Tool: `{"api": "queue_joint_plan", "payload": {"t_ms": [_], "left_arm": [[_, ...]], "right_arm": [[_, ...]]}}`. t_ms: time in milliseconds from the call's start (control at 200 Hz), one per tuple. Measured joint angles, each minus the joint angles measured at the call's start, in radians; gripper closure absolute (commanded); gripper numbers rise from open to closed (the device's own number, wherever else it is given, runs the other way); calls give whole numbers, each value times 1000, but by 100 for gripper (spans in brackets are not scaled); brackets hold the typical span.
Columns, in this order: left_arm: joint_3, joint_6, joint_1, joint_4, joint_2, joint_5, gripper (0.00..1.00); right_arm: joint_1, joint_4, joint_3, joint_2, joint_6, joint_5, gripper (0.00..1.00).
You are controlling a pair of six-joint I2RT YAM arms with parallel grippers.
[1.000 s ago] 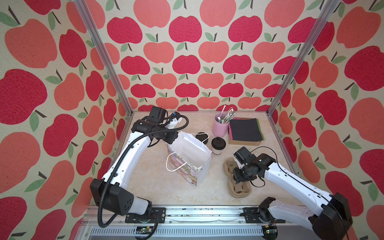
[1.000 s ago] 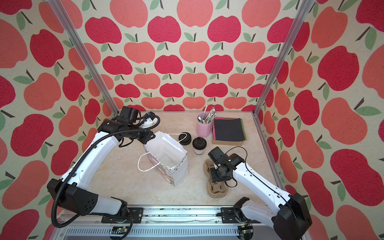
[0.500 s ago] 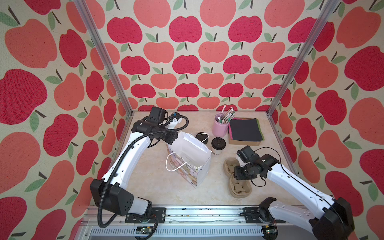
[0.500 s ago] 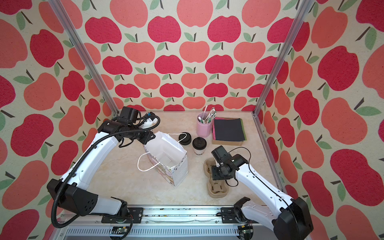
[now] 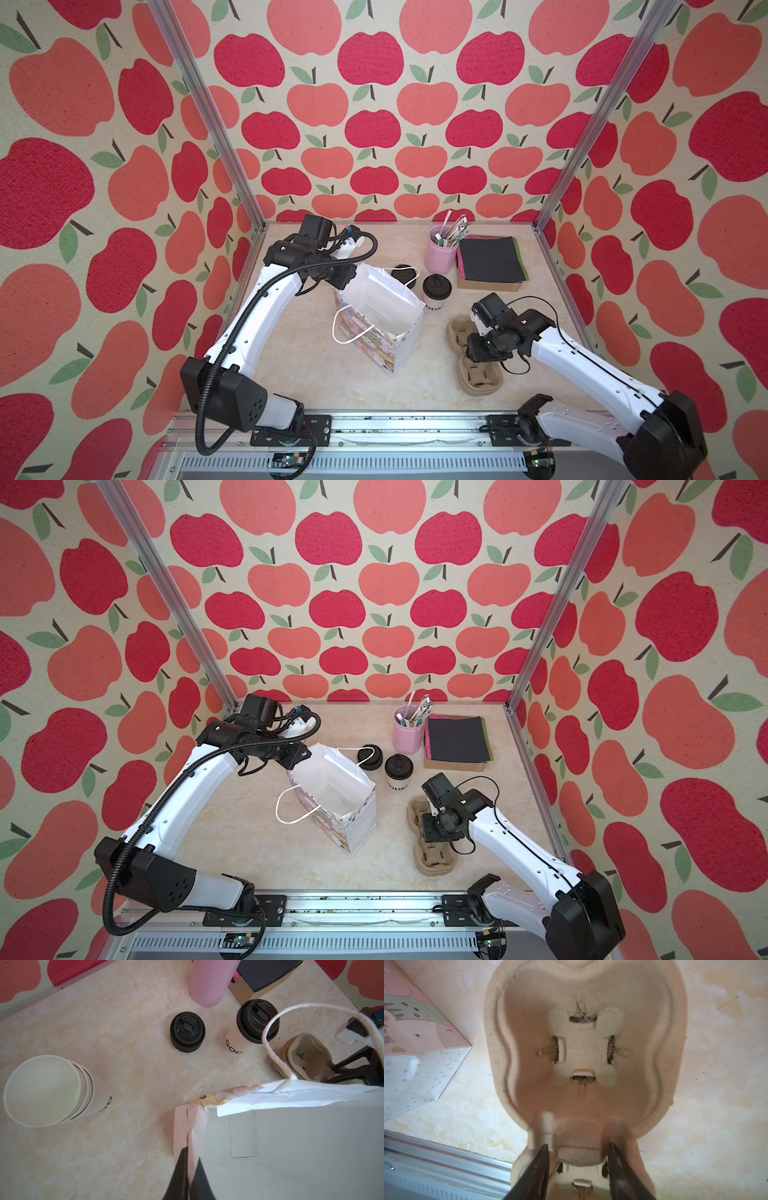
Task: Pack the takeout coffee
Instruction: 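Close the right gripper on the cup carrier's end rim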
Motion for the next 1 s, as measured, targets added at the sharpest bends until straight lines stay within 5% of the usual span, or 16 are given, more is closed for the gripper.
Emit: {"api": "queue_joint_plan", "payload": {"t_ms": [440,1000], "left_arm": [[-7,0,0,6,0,4,92],[-13,0,-4,16,0,4,91]], "right_arm": [[-6,40,0,29,-7,19,51],[-6,55,-1,34,-10,12,63]]}}
